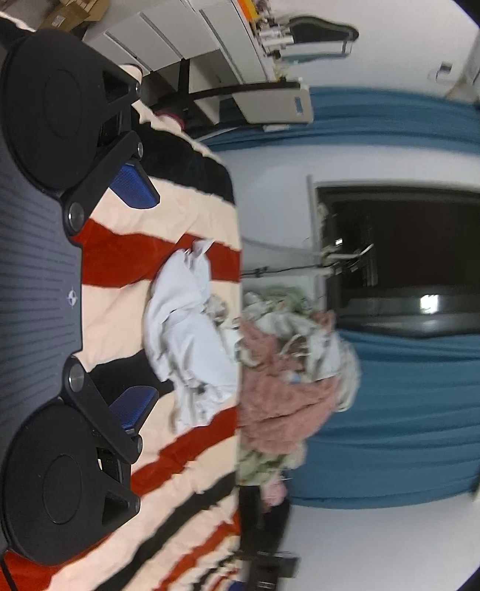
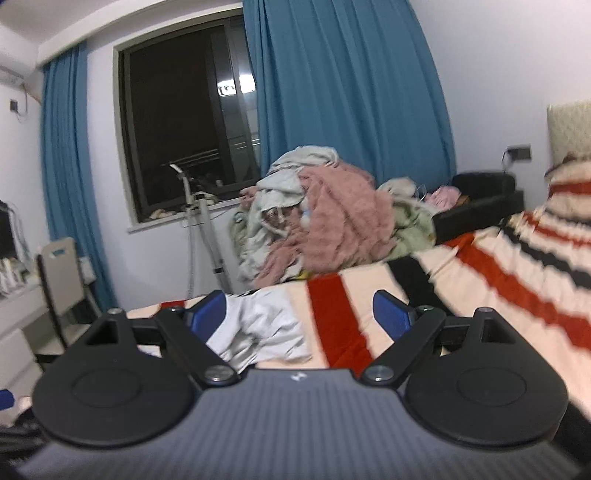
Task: Fold clothes
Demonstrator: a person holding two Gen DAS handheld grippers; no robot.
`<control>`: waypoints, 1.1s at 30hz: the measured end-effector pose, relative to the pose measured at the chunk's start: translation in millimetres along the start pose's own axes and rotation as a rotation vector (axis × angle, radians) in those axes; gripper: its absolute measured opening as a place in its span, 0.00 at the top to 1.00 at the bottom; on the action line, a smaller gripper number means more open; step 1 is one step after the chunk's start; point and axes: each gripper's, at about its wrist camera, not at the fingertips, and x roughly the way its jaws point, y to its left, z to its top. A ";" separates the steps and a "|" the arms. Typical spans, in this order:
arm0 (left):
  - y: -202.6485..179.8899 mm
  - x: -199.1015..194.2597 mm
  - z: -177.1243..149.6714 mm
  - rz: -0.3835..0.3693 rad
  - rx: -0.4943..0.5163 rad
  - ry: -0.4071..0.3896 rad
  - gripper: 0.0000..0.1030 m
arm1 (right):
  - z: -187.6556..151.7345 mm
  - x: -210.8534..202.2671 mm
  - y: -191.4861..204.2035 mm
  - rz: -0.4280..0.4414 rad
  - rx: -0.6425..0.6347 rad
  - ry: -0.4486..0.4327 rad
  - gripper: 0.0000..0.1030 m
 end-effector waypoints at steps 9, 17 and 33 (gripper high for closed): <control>-41.0 114.8 4.0 -0.086 0.047 0.101 0.01 | -14.2 28.3 -25.5 -0.021 0.055 0.055 0.15; -76.6 244.5 -4.8 -0.081 0.061 0.149 0.04 | -47.8 72.9 -31.6 -0.029 0.134 0.130 0.15; 1.3 240.7 39.3 -0.104 0.057 -0.049 0.92 | -86.3 121.1 -34.3 -0.076 0.125 0.105 0.15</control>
